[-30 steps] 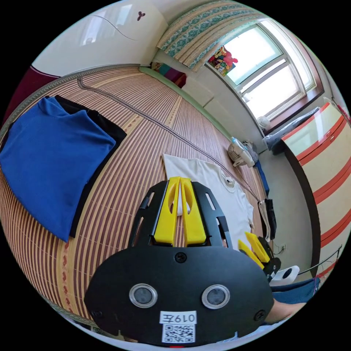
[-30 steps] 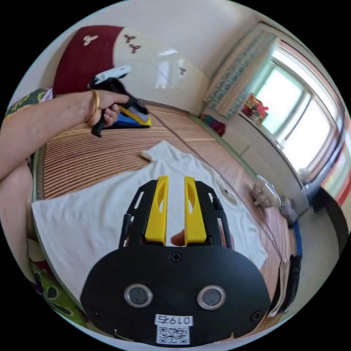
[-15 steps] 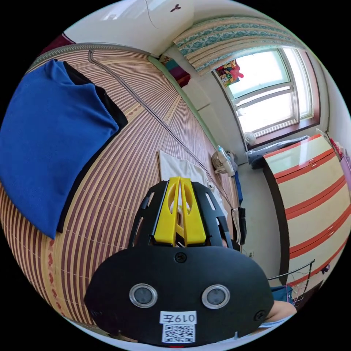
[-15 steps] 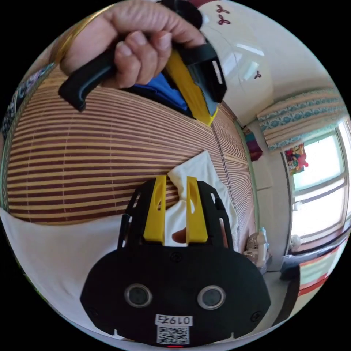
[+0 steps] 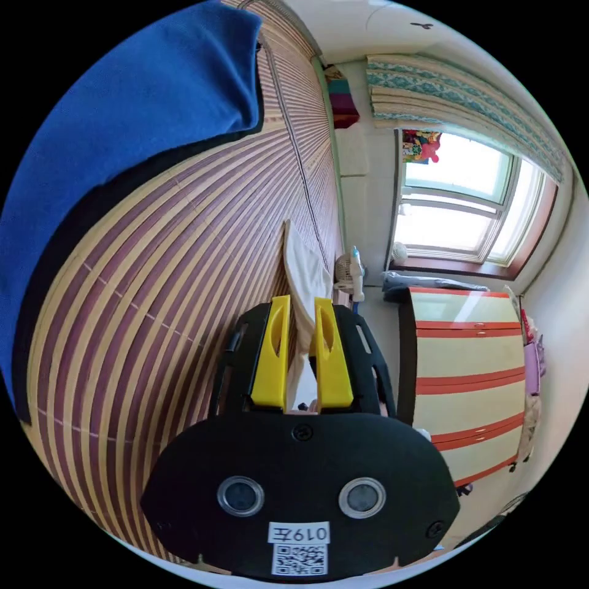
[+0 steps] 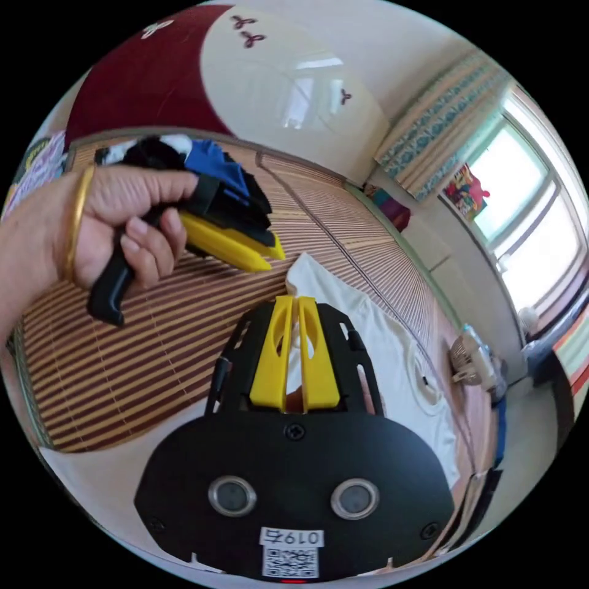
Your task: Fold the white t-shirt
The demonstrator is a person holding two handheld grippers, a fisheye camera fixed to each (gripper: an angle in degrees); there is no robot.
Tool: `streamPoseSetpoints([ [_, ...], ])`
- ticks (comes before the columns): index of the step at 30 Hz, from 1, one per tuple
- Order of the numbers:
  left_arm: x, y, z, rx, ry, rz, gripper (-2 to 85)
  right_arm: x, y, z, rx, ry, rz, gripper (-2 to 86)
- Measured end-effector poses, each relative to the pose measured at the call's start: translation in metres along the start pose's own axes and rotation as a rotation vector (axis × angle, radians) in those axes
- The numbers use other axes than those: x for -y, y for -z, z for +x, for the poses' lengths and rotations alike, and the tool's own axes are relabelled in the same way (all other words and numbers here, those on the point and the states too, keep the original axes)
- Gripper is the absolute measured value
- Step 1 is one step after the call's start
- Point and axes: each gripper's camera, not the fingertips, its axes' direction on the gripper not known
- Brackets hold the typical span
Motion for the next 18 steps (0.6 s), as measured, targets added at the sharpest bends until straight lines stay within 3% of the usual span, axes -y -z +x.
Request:
streamPoseSetpoints([
  [4, 0.029, -0.016, -0.002, -0.044, 0.046, -0.007, 7.4, -0.011, 0.003, 0.02, 0.02, -0.095, 0.047, -0.6],
  [9, 0.072, -0.041, 0.027, 0.032, 0.016, -0.05, 8.4, -0.022, -0.001, 0.034, 0.051, -0.142, 0.066, -0.7],
  [18, 0.142, -0.087, 0.106, 0.372, -0.117, -0.055, 5.2, -0.04, -0.001, 0.055, 0.075, -0.215, 0.05, -0.6],
])
